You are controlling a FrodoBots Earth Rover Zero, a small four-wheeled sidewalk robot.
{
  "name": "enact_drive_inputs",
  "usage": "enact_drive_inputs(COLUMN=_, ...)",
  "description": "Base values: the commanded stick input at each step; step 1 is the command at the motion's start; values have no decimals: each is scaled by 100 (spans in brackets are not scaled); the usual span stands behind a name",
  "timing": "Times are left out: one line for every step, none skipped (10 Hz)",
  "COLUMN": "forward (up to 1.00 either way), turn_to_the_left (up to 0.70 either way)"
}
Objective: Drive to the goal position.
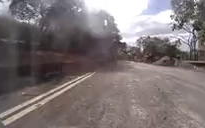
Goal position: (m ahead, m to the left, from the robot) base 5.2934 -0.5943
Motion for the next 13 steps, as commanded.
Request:
enact_drive_inputs(forward=70, turn_to_the_left=0)
enact_drive_inputs(forward=70, turn_to_the_left=0)
enact_drive_inputs(forward=70, turn_to_the_left=0)
enact_drive_inputs(forward=70, turn_to_the_left=0)
enact_drive_inputs(forward=70, turn_to_the_left=0)
enact_drive_inputs(forward=70, turn_to_the_left=0)
enact_drive_inputs(forward=70, turn_to_the_left=0)
enact_drive_inputs(forward=70, turn_to_the_left=0)
enact_drive_inputs(forward=70, turn_to_the_left=0)
enact_drive_inputs(forward=70, turn_to_the_left=0)
enact_drive_inputs(forward=70, turn_to_the_left=0)
enact_drive_inputs(forward=70, turn_to_the_left=0)
enact_drive_inputs(forward=70, turn_to_the_left=0)
